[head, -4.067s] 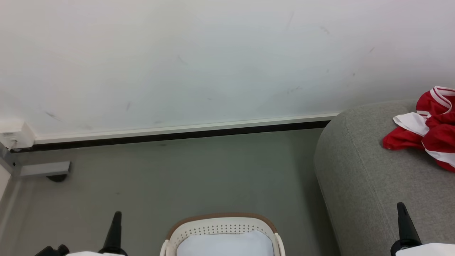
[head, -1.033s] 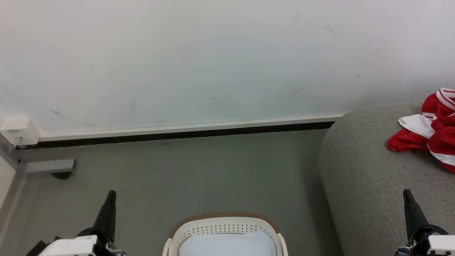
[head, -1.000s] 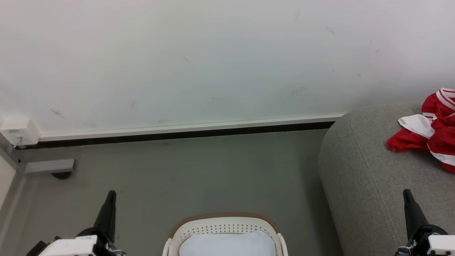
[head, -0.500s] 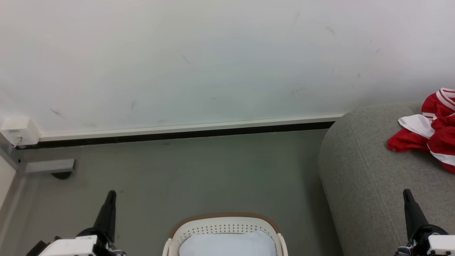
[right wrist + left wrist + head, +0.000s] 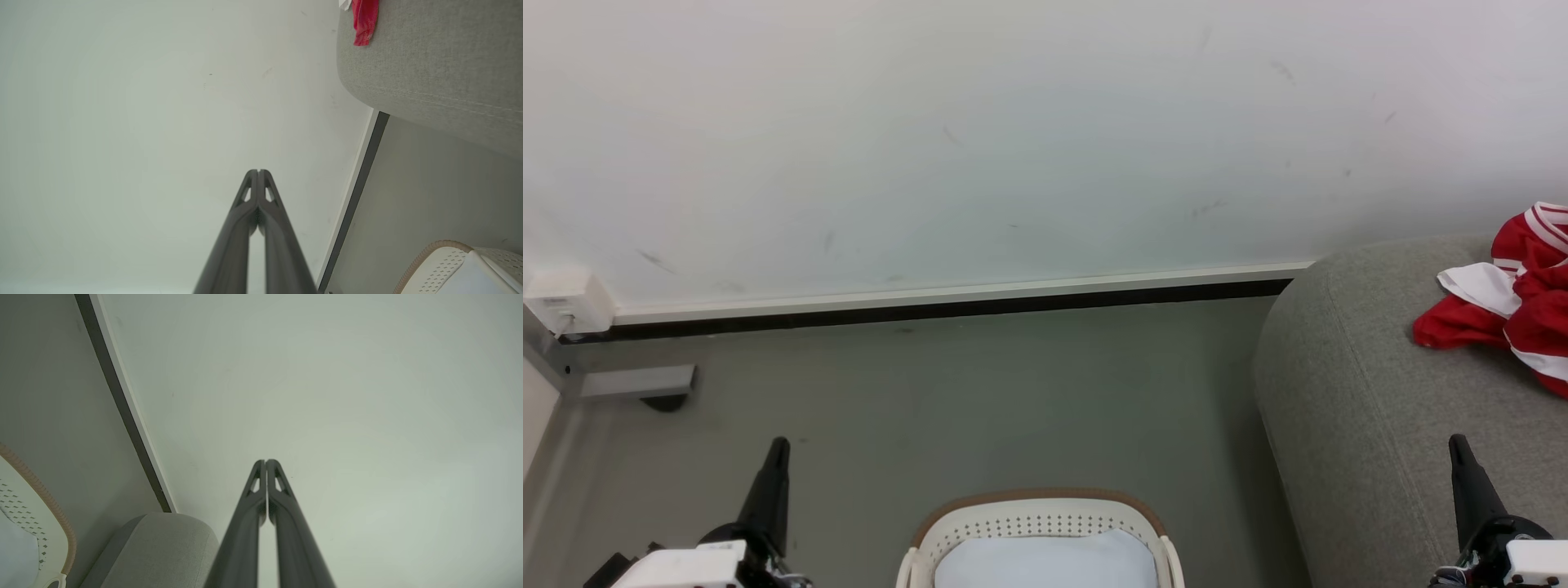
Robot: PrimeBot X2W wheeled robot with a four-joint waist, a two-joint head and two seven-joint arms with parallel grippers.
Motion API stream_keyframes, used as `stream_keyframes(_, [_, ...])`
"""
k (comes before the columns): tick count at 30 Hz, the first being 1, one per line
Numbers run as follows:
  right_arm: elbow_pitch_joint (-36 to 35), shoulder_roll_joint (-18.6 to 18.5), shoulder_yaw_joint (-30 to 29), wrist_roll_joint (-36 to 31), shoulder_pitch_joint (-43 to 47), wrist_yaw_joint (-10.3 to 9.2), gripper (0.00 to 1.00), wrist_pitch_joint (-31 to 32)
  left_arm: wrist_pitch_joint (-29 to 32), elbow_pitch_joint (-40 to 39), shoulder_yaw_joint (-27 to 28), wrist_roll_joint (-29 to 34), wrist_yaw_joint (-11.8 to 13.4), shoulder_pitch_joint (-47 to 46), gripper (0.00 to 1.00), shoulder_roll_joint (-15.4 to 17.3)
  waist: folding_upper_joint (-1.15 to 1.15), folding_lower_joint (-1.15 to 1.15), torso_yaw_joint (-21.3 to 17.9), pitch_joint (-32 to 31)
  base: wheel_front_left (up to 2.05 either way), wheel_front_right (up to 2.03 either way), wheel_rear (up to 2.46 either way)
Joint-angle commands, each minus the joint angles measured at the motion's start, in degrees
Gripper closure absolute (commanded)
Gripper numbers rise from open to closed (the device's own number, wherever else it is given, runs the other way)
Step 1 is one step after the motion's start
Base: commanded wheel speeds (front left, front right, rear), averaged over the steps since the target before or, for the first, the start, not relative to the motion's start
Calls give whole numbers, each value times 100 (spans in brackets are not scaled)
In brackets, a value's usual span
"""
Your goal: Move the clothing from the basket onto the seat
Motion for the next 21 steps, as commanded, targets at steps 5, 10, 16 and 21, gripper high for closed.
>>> stream_keyframes(5, [-32, -40, -24, 4, -67, -12, 100, 17, 22, -16, 9, -78, -26, -52, 100, 40, 0, 0, 0, 0, 0, 0, 0])
stream_keyframes(10, [-32, -40, -23, 4, -67, -12, 100, 17, 22, -15, 9, -78, -26, -52, 100, 40, 0, 0, 0, 0, 0, 0, 0])
stream_keyframes(16, [-32, -40, -23, 4, -67, -12, 100, 17, 22, -15, 9, -78, -26, -52, 100, 40, 0, 0, 0, 0, 0, 0, 0])
stream_keyframes(21, [-32, -39, -23, 4, -67, -12, 100, 17, 22, -16, 9, -79, -26, -52, 100, 40, 0, 0, 0, 0, 0, 0, 0])
